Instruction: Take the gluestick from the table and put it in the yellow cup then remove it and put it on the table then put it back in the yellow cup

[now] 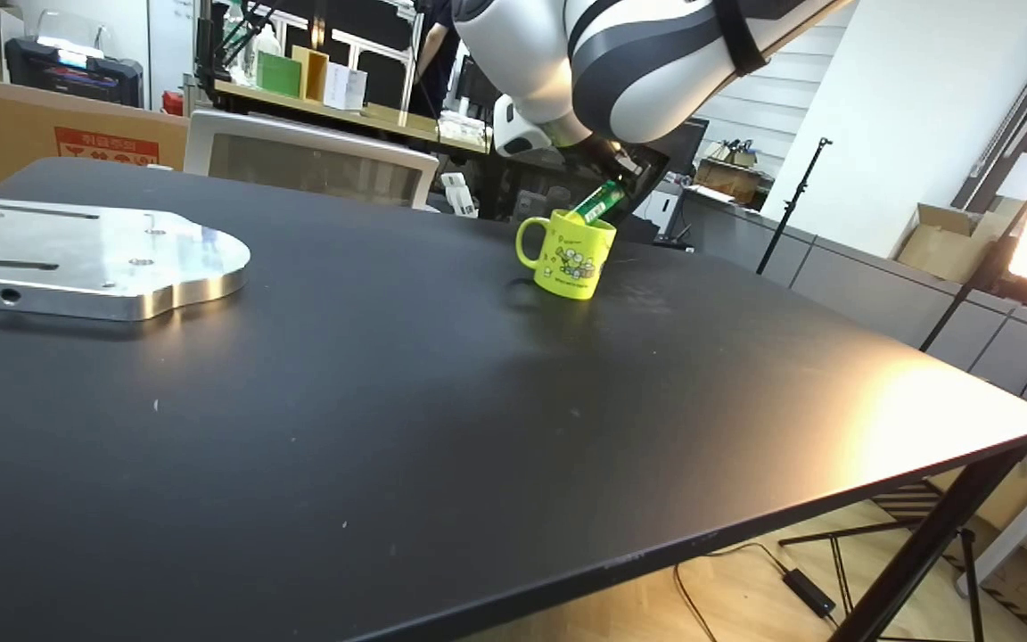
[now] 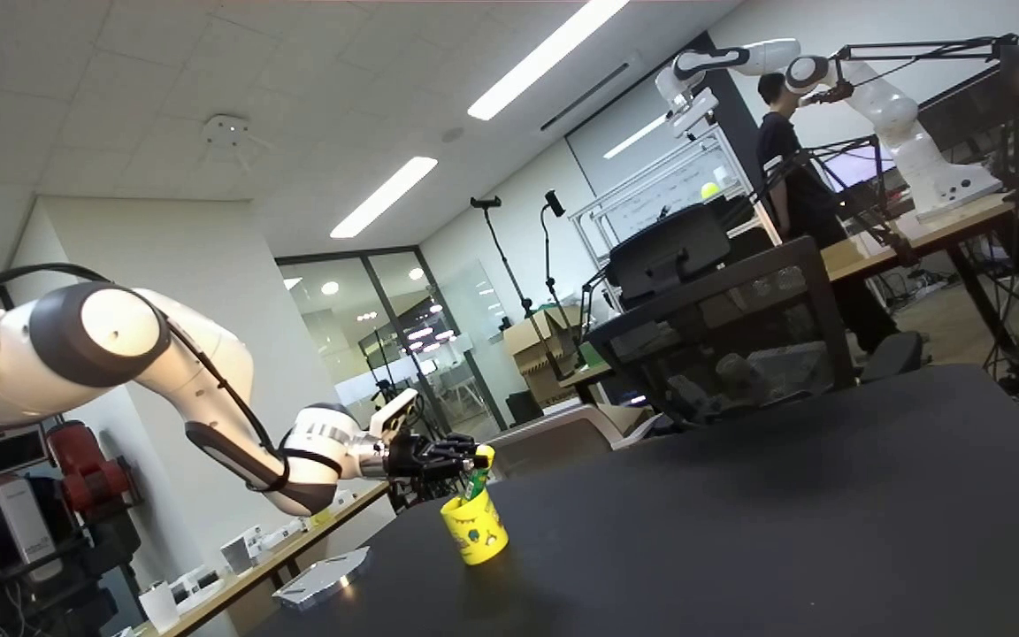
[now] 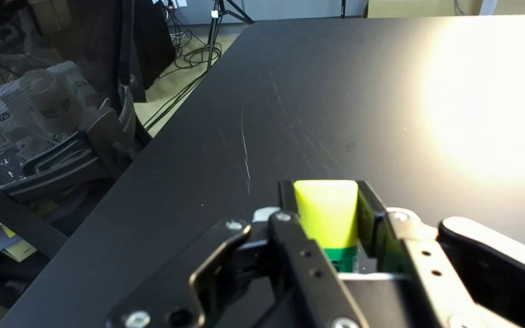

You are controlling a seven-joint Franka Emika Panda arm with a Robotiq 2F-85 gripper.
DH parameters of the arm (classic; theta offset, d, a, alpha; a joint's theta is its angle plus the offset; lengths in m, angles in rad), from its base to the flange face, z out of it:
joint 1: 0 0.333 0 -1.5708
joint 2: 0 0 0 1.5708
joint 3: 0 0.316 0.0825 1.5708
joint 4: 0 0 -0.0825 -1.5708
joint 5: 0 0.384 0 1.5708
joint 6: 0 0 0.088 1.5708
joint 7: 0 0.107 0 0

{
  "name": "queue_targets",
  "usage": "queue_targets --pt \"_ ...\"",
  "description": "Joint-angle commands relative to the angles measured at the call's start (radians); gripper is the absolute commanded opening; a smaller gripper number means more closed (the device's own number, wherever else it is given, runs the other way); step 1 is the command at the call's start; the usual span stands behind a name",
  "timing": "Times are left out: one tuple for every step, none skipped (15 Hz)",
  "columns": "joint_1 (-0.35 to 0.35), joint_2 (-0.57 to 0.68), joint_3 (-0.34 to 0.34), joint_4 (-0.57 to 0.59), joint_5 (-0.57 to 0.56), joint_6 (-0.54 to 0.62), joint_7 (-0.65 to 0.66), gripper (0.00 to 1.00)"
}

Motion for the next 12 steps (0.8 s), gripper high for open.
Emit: queue_targets --pt "-0.001 0.056 0.004 0.079 0.019 -0.015 -0.047 0.09" --pt "-0.001 0.062 0.004 0.084 0.021 -0.015 -0.051 0.09" --pt "-0.001 0.067 0.005 0.088 0.028 -0.016 -0.055 0.28" --pt "-0.002 0.067 0.006 0.09 0.032 -0.013 -0.056 0.59" --pt "-0.001 0.066 0.005 0.092 0.036 -0.012 -0.057 0.59" --pt "0.0 0.065 0.006 0.095 0.038 -0.011 -0.056 0.66" --pt "0.002 0.061 0.006 0.095 0.038 -0.01 -0.053 0.72" --pt "0.003 0.054 0.006 0.092 0.038 -0.008 -0.048 0.78" --pt "0.004 0.043 0.007 0.085 0.037 -0.004 -0.041 0.87" --pt "0.003 0.029 0.009 0.076 0.036 0.003 -0.032 0.92" --pt "0.002 0.015 0.012 0.067 0.038 0.008 -0.018 0.98" --pt "-0.001 -0.001 0.016 0.055 0.039 0.015 -0.011 1.0"
